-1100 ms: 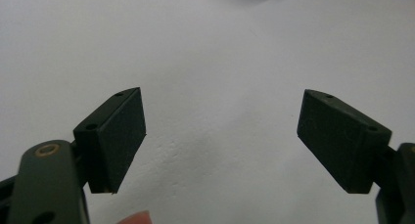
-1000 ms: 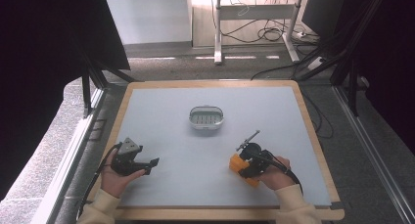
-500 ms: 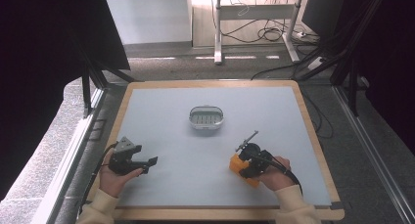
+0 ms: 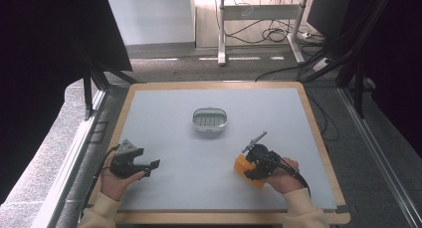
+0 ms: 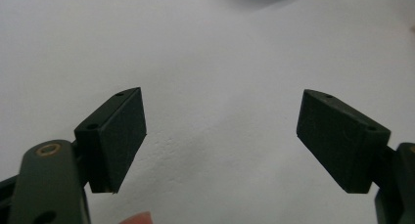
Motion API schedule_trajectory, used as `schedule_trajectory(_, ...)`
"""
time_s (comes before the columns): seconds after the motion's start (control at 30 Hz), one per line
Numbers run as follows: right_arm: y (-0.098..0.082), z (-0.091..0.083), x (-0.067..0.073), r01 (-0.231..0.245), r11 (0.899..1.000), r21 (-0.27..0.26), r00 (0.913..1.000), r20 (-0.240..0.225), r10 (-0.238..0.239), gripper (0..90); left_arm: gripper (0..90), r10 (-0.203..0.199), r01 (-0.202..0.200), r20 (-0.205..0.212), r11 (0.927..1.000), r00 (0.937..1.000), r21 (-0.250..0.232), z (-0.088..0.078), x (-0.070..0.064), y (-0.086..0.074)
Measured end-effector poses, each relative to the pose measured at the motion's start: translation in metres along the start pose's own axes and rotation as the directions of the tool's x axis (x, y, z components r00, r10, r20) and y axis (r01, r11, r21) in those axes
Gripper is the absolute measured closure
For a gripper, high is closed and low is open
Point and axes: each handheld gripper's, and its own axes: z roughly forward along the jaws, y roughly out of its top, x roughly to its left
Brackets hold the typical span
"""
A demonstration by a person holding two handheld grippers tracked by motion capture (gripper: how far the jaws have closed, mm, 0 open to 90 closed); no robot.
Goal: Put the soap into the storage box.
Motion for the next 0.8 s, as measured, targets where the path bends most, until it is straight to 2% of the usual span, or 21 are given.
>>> schedule_trajectory(0.37,-0.002,-0.010,-0.004,-0.011,0.999,-0.041,0.9997,0.021,0.012,61.7,18.6,0.011,-0.011,0.001,0.9998,0.9999,0.017,0.003,-0.001,-0.002)
schedule_trajectory(0.5,-0.004,-0.016,-0.007,-0.016,0.998,-0.059,0.9996,0.024,0.018,61.7,18.6,0.002,-0.002,0.007,0.9999,1.0000,0.015,0.003,-0.003,-0.004)
schedule_trajectory(0.67,-0.002,-0.024,-0.011,-0.022,0.996,-0.085,0.9996,0.014,0.023,61.7,18.4,0.019,-0.020,0.018,0.9995,0.9997,0.023,0.004,-0.007,-0.006)
schedule_trajectory(0.8,-0.003,-0.025,-0.013,-0.023,0.996,-0.084,0.9996,0.016,0.025,61.7,18.4,0.029,-0.029,0.016,0.9994,0.9995,0.020,0.002,-0.007,-0.008)
